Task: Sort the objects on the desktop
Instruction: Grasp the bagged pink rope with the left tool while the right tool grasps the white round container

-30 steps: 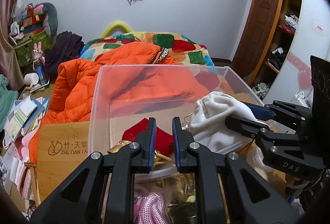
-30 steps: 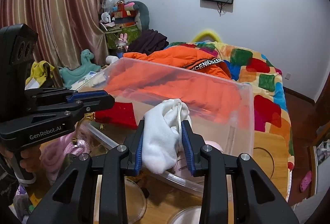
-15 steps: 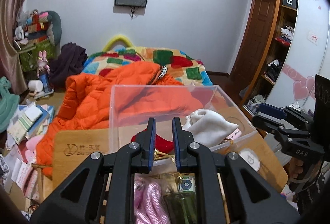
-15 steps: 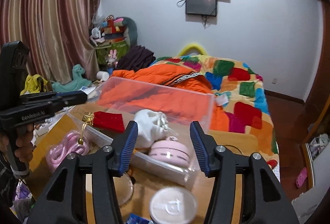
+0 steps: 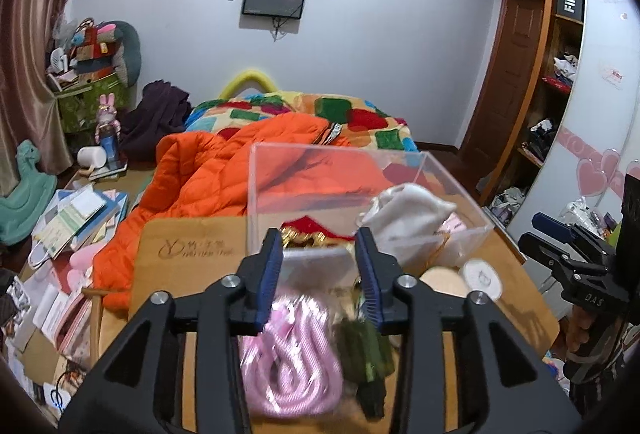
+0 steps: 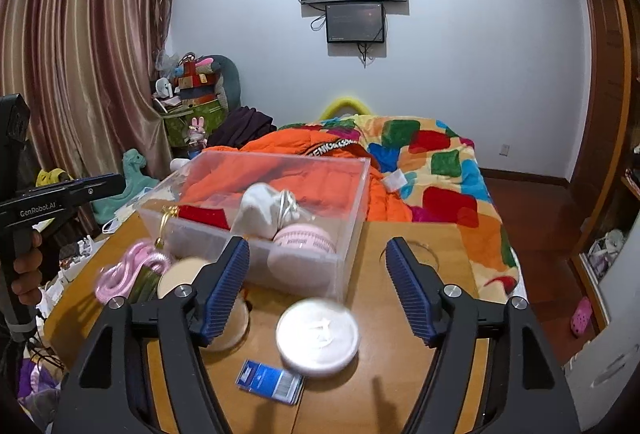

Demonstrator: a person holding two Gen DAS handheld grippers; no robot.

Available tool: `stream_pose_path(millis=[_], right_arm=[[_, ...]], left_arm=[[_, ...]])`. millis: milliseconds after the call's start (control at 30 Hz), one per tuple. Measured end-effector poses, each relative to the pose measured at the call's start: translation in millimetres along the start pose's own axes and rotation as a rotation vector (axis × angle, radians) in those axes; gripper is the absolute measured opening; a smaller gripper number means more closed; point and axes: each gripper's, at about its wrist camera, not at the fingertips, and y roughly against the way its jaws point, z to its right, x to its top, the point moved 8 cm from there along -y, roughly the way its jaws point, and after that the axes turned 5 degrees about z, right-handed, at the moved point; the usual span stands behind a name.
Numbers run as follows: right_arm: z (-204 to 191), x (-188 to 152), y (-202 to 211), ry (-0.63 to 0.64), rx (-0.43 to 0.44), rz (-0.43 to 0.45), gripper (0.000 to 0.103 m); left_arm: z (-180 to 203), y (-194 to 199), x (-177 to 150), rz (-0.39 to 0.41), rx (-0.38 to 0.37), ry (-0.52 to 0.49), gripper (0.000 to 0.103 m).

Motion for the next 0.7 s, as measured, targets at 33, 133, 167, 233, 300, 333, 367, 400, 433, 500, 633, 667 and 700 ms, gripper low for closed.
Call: stream_pose_path(millis=[33,133,167,233,300,333,367,400,433,500,633,667,700], right_arm=[[-0.2,-3.2,0.4,-0.005,0.004,-0.004,0.067],[1.6,-12.9,0.7,-0.032,0.012,-0.016,0.067],[3.3,-16.4,0.7,-0.046,0.013,-0.022,0.067],[8.2,-24.0,-0.4,-0.069,0.011,-0.037,0.067],[12.6,-32.0,-0.9,-0.089,0.005,-0.051,0.067],[15.0,-36.3,-1.0,-0.1,0.001,-0.057,0.067],[16.7,-40.4,-1.2,-0.107,-0.004,-0.065,0.067],[17.0,-43.1,-0.6,-0.109,-0.009,-0.069,0.067],[18.1,-46.5,-0.7,-0.11,-0.016,-0.075,0.067],[18.8,-52.8,-0.2,-0.105,-0.027,-0.085,0.067],[22.7,-64.9,-2.1,-0.118,-0.029,-0.104,0.067],[23.4,-67.4,-3.4,-0.125,-0.026,-0.112,0.067],[24.2,-70.1,-5.7,-0.132,-0.022,-0.122,0.067]], left_arm=[[-2.2,1.7,-4.9,-0.005,0.01,-0.001,0.042],[-8.2,6.5,-16.3,-0.014,0.035,-0.007,0.046],[-9.8,7.9,-20.9,-0.019,0.04,-0.007,0.047],[-12.7,9.0,-32.4,-0.037,0.048,-0.007,0.05],[-13.8,10.3,-41.0,-0.049,0.056,-0.008,0.051],[-14.7,10.6,-47.6,-0.059,0.06,-0.007,0.052],[-14.6,10.8,-51.2,-0.065,0.063,-0.005,0.053],[-15.4,11.1,-55.9,-0.071,0.067,-0.002,0.055],[-15.8,10.5,-61.1,-0.079,0.069,0.006,0.057],[-15.6,8.7,-71.1,-0.098,0.064,0.02,0.057],[-13.9,1.7,-86.4,-0.127,0.082,0.011,0.058],[-14.1,-1.0,-88.7,-0.134,0.084,0.013,0.058],[-14.4,-2.5,-90.0,-0.133,0.089,0.012,0.06]])
